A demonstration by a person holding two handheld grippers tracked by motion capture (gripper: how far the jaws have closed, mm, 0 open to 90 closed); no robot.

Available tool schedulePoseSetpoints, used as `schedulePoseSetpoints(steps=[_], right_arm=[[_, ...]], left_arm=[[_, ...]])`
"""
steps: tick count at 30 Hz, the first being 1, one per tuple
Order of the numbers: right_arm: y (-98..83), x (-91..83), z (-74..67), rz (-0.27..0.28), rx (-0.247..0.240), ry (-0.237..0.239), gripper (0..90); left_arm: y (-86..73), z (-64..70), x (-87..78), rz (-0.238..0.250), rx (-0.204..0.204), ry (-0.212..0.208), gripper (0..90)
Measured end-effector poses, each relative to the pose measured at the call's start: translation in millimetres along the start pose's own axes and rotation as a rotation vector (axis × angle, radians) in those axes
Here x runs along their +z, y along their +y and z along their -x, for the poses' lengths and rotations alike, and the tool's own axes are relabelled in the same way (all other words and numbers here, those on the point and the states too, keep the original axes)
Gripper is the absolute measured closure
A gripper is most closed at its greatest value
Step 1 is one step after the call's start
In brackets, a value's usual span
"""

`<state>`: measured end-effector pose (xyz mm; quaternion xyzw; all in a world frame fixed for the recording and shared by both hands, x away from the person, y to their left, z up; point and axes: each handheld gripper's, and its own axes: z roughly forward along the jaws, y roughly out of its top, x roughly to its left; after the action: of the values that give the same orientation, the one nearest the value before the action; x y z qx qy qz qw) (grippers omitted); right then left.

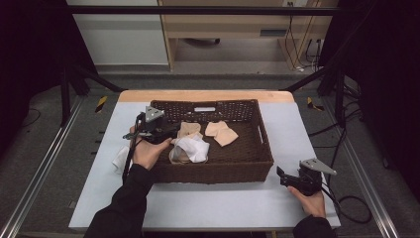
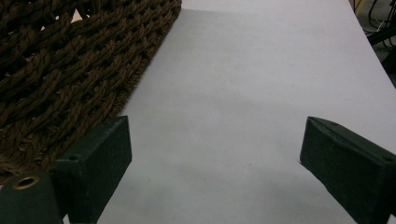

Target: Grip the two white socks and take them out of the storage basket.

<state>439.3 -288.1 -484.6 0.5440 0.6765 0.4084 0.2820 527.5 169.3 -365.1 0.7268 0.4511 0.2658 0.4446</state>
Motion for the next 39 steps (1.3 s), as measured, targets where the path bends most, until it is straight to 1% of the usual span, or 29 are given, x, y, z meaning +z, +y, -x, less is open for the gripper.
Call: schedulePoseSetpoints(steps=[3,4,5,6,7,10,11,13,14,15,16,17,18,19,21,22,23,26,29,30,31,32,33,34,35,36,37,38,39], right_arm=[[0.0,0.0,0.0,0.002,-0.001,-0.001,9.3],[-0.1,0.0,0.0,0.002,-0.001,-0.001,9.3],[0.0,0.0,0.0,0.001,0.000,0.001,9.3],[0.0,0.0,0.0,0.001,0.000,0.001,9.3],[0.0,0.0,0.0,-0.001,-0.001,0.002,9.3],[0.1,0.3,0.1,-0.003,-0.001,0.004,9.3],[0.0,0.2,0.0,-0.001,-0.002,0.004,9.3],[0.0,-0.1,-0.1,0.001,-0.003,0.003,9.3],[0.0,-0.1,-0.1,0.001,-0.003,0.003,9.3],[-0.1,-0.1,-0.1,0.001,-0.002,0.003,9.3],[0.0,0.2,0.1,-0.001,-0.002,0.005,9.3],[0.0,0.2,0.2,-0.003,-0.002,0.005,9.3],[0.0,0.2,0.2,-0.003,-0.002,0.005,9.3],[0.1,0.5,0.2,-0.002,-0.003,0.007,9.3],[0.0,0.3,0.2,-0.002,-0.002,0.007,9.2],[0.0,0.3,0.2,-0.002,-0.002,0.007,9.2],[0.0,0.2,0.2,-0.002,-0.002,0.007,9.2],[0.1,0.5,0.3,-0.003,-0.002,0.008,9.2],[0.1,0.5,0.3,-0.003,-0.002,0.008,9.0],[0.1,0.4,0.3,-0.003,-0.002,0.008,9.0],[0.0,0.3,0.2,-0.003,-0.002,0.008,8.9],[0.0,0.3,0.2,-0.003,-0.002,0.008,8.9],[0.0,0.4,0.3,-0.002,-0.003,0.008,8.8],[0.0,0.4,0.3,-0.002,-0.003,0.008,8.8],[0.1,0.8,0.5,-0.008,-0.002,0.010,8.7],[0.2,0.8,0.5,-0.008,-0.003,0.010,8.7],[0.1,0.7,0.4,-0.005,-0.004,0.010,8.7],[0.1,0.7,0.4,-0.005,-0.004,0.010,8.7],[0.1,0.5,0.4,-0.004,-0.003,0.011,8.7]], left_arm=[[-0.6,-0.3,3.9,0.004,0.001,-0.002,43.5],[-0.8,0.1,6.7,-0.004,0.000,-0.001,43.3],[-0.4,0.9,10.8,-0.034,0.006,0.000,43.7],[-0.4,0.9,10.8,-0.034,0.006,0.000,43.7],[0.0,2.1,12.9,-0.046,0.015,0.000,43.7],[0.1,2.8,14.6,-0.052,0.017,0.003,43.3],[-0.2,2.2,17.7,-0.044,0.015,0.009,42.9],[-2.0,1.5,23.0,-0.052,0.017,0.011,41.8],[-2.0,1.5,23.0,-0.052,0.017,0.011,41.7],[-6.8,2.6,28.8,-0.078,0.018,-0.001,41.7],[-9.7,3.8,31.2,-0.092,0.024,-0.007,41.9],[-12.6,4.9,33.2,-0.105,0.032,-0.012,42.0],[-12.6,4.9,33.2,-0.105,0.032,-0.012,42.0],[-17.5,6.2,36.3,-0.136,0.037,-0.019,42.0],[-20.7,6.4,38.1,-0.165,0.033,-0.025,42.0],[-20.7,6.4,38.1,-0.165,0.033,-0.025,41.9],[-21.9,6.8,38.3,-0.179,0.032,-0.030,41.8],[-22.0,7.9,37.3,-0.172,0.038,-0.030,41.9],[-23.1,9.4,39.4,-0.198,0.047,-0.023,42.1],[-23.1,9.4,39.4,-0.198,0.047,-0.023,42.5],[-23.5,9.5,41.0,-0.220,0.052,-0.022,43.1],[-23.5,9.5,41.0,-0.220,0.052,-0.022,43.6],[-24.4,10.0,43.3,-0.242,0.053,-0.021,43.8],[-24.4,10.0,43.3,-0.242,0.053,-0.021,43.9],[-24.6,10.4,45.6,-0.264,0.056,-0.021,44.1],[-24.6,10.4,45.6,-0.264,0.056,-0.021,44.4],[-25.3,10.8,48.3,-0.290,0.059,-0.021,44.4],[-25.3,10.8,48.3,-0.290,0.059,-0.021,44.4],[-26.1,11.0,51.0,-0.323,0.062,-0.024,44.5]])
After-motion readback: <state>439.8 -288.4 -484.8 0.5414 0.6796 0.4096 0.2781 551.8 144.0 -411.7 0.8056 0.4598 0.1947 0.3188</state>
